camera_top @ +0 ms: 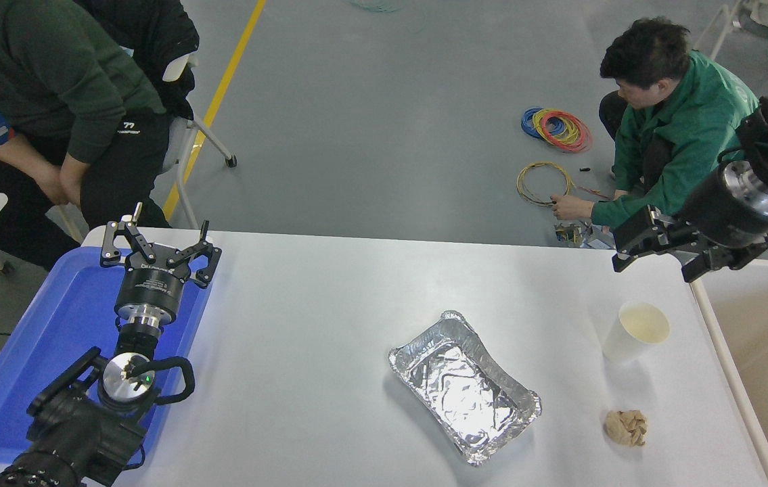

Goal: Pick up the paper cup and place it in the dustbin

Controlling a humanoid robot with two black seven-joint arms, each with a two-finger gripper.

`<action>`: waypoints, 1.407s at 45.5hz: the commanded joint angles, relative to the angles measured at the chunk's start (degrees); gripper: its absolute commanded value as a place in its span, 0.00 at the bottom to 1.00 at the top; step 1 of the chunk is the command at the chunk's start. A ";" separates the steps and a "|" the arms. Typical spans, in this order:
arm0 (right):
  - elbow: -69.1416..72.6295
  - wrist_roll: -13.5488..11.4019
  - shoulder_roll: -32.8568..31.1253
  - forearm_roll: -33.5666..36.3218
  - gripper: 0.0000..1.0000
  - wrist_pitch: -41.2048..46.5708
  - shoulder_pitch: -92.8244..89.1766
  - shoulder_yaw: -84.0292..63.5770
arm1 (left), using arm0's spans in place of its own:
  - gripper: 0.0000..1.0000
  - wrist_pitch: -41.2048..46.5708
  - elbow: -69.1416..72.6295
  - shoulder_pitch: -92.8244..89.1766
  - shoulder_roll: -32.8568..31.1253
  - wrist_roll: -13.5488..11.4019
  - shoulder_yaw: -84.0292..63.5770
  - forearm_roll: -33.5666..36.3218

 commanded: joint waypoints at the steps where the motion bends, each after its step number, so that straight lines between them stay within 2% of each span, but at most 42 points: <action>1: -9.52 0.03 -0.58 -2.51 1.00 -2.96 -9.52 0.62 | 1.00 -0.04 0.00 -0.01 0.03 0.00 0.00 0.00; 25: -17.35 0.21 2.23 -3.13 1.00 -18.35 -26.75 1.59 | 1.00 0.05 0.00 -0.01 0.03 0.00 0.00 0.00; 49: -23.24 0.29 4.87 -3.04 0.97 -24.77 -36.60 3.96 | 1.00 0.05 0.00 -0.01 0.03 0.00 0.00 0.00; 59: -26.32 0.29 6.54 -3.04 0.82 -27.93 -40.20 4.84 | 1.00 -0.04 0.00 -0.01 0.03 0.00 0.00 0.00; 63: -26.67 0.47 6.54 -3.04 0.68 -28.63 -40.47 4.84 | 1.00 0.05 0.00 -0.01 0.03 0.00 0.00 0.00; 64: -26.67 0.47 6.54 -3.13 0.50 -28.98 -40.73 4.84 | 1.00 0.05 0.00 -0.01 0.03 0.00 0.00 0.00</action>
